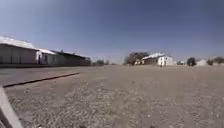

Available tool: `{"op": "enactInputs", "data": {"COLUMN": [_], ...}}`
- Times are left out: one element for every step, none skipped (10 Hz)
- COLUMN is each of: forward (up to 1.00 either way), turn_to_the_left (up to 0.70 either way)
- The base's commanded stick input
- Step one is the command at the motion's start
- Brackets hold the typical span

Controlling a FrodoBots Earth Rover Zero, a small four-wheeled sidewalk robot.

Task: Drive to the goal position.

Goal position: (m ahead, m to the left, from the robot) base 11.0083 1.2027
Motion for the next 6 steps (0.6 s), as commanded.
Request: {"op": "enactInputs", "data": {"forward": [0.70,0.70,0.70,0.70,0.70,0.70], "turn_to_the_left": [0.00,0.00,0.00,0.00,0.00,0.00]}}
